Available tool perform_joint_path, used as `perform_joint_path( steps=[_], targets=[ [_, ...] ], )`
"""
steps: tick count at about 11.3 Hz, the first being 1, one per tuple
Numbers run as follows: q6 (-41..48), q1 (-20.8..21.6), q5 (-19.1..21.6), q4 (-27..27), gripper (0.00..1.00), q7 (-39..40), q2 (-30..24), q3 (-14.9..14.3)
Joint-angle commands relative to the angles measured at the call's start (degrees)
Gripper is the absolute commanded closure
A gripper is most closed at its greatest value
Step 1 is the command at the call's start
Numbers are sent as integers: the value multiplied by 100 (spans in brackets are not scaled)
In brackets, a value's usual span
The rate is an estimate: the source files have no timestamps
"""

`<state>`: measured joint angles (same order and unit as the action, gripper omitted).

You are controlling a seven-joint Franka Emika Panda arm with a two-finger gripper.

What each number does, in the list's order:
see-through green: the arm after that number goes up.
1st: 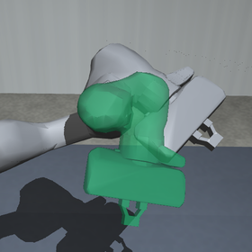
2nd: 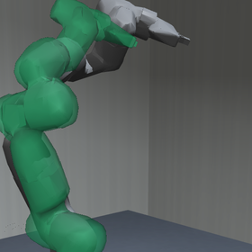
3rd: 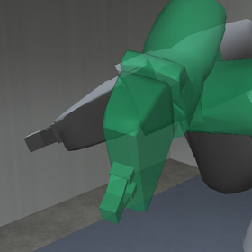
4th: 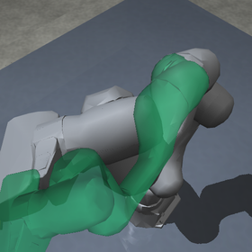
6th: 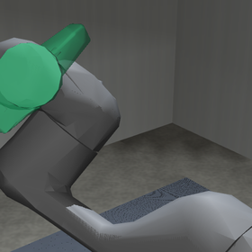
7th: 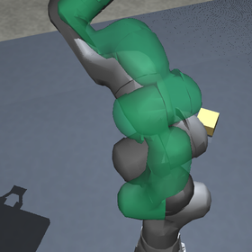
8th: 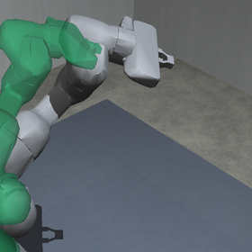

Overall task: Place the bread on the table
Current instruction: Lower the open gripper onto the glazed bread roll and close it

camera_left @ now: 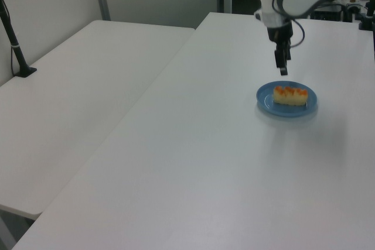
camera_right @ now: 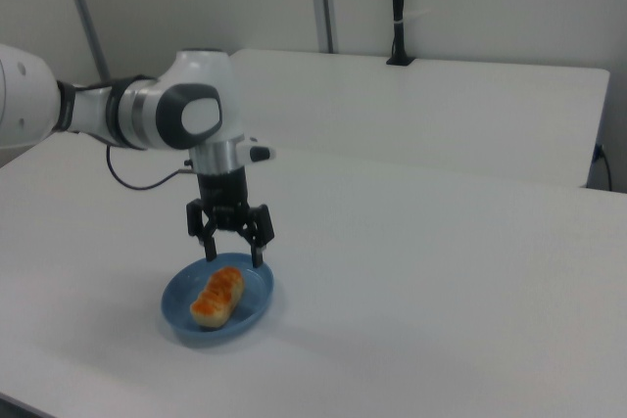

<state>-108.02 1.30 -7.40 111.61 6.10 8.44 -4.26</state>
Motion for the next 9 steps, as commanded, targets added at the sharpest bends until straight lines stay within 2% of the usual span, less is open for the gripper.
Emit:
perform_joint_path(
  steps=[1, 5, 6, 7, 9],
  targets=[
    [-675, 211, -147, 782, 0, 85, -98, -5],
    [-878, 371, -165, 950, 0, 32, 131, 12],
    [-896, 380, -208, 968, 6, 32, 122, 21],
    [-896, 380, -261, 968, 16, 32, 114, 21],
    [-879, 380, -270, 950, 48, 41, 87, 21]
  ],
)
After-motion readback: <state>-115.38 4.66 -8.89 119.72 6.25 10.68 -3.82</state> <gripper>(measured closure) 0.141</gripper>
